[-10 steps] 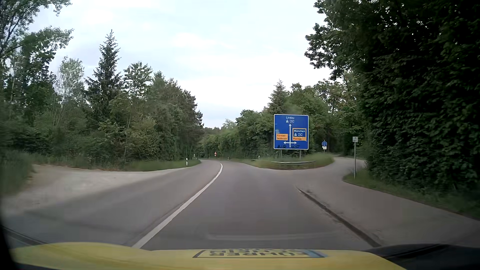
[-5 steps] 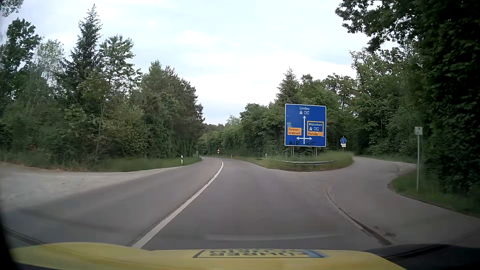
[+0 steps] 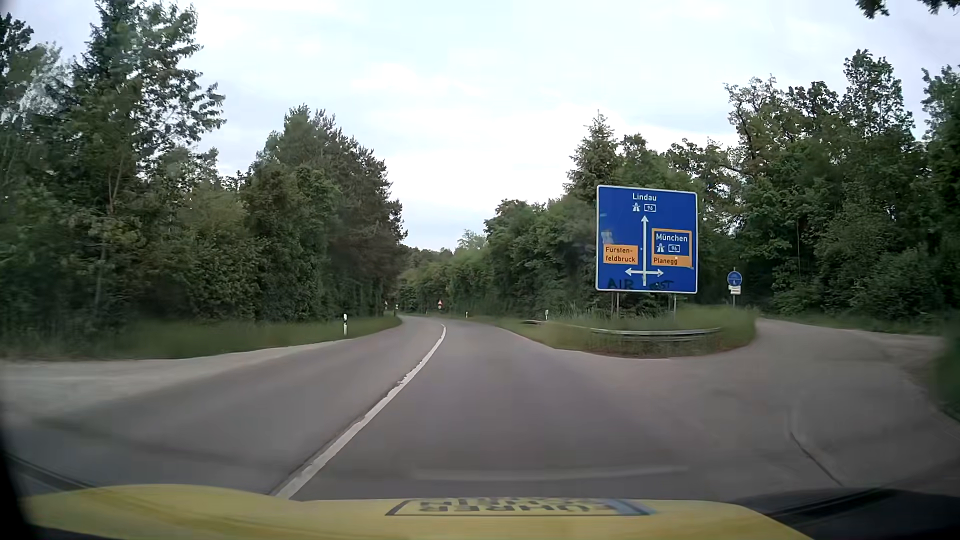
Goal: Follow the waypoints while adhering to traffic rules and regulations
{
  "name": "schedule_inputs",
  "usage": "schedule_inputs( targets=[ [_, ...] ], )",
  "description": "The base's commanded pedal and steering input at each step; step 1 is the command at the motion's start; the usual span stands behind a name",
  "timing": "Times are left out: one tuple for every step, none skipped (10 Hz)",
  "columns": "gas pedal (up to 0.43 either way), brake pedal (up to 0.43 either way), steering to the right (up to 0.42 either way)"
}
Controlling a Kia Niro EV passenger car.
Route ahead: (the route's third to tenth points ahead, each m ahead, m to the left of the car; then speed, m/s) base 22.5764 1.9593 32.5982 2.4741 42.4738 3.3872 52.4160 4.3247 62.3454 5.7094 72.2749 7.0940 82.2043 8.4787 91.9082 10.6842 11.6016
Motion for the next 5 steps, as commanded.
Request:
schedule_inputs(
  targets=[
    [0.079,0.000,-0.002],
    [0.098,0.000,-0.003],
    [0.098,0.000,-0.004],
    [0.098,0.000,-0.005],
    [0.098,0.000,-0.005]
  ],
)
